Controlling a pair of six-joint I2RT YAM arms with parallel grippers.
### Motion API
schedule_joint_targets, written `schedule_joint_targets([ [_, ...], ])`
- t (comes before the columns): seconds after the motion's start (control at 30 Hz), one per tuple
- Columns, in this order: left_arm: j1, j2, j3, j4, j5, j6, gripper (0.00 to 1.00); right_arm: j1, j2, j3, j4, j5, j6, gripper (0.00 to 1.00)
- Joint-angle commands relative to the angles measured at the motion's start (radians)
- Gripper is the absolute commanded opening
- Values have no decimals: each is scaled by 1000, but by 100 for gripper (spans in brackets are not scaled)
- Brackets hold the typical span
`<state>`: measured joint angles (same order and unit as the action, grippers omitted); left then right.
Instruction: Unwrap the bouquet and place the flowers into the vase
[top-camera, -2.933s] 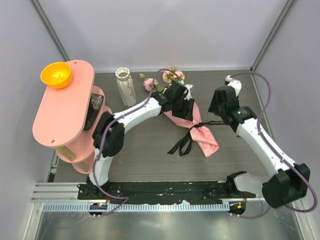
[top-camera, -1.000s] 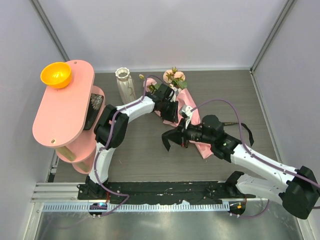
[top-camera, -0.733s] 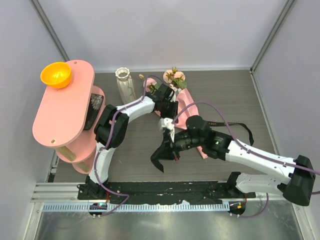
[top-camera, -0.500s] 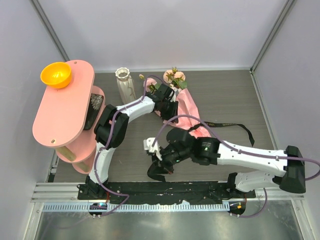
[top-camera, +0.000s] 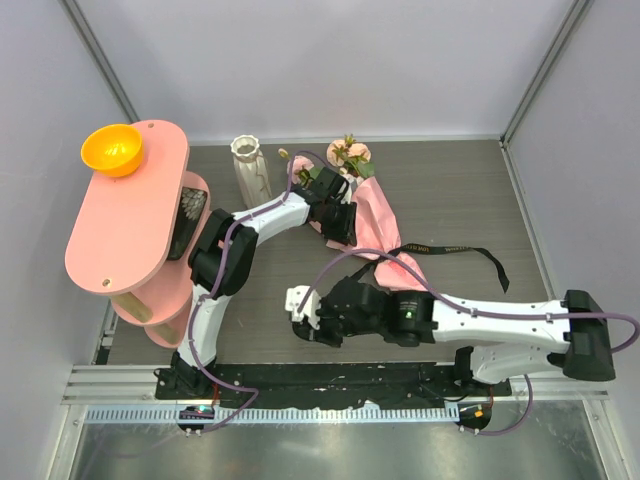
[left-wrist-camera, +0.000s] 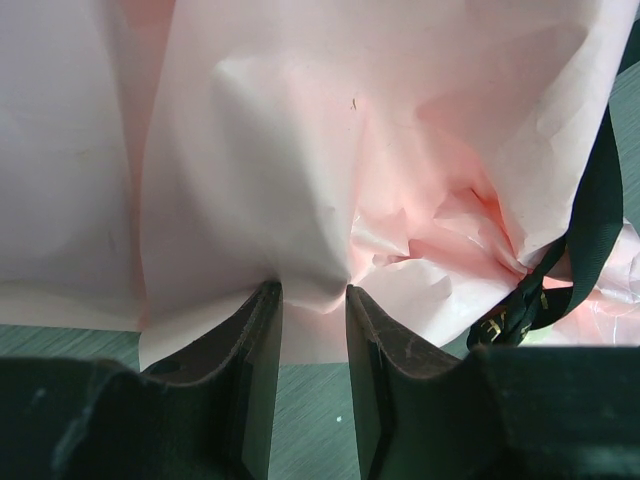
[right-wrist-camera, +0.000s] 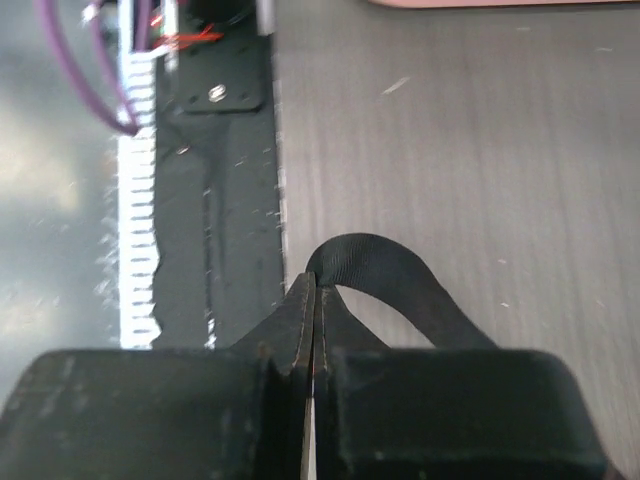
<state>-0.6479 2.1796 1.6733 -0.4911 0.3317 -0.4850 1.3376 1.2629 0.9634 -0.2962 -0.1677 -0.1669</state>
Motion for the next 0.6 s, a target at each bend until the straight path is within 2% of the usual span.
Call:
schedule_joint_targets([
  [0.0,-2,-6,26,-1,-11,25,35,-41,-108,-144,337,371,144,1],
  [0.03,-2,-7,25,-3,-13,26,36,-58,-115,-170,398,404,167,1],
  [0.07,-2,-9,23,-3,-14,28,35,-84,-114,-217,420,402,250,9],
  [0.1,-2,-10,25,-3,-14,29,36,-107,-109,-235,431,380,277,23],
  [0.17,-2,-11,26,-7,-13,29,36,-162,-83,-259,417,341,361,60],
  [0.2,-2,-11,32,-10,-7,34,38,-179,-79,-265,402,343,392,65],
  [0.27,-2,-10,43,-29,-3,45,41,-257,-104,-297,382,315,469,71],
  [0.4,-2,-32,60,-49,-7,85,54,-408,-235,-370,397,309,565,77],
  [0.5,-2,-67,55,-50,7,105,57,-500,-301,-377,341,456,665,81],
  [0.57,-4,-99,48,-46,21,123,58,-566,-310,-355,217,546,730,81],
])
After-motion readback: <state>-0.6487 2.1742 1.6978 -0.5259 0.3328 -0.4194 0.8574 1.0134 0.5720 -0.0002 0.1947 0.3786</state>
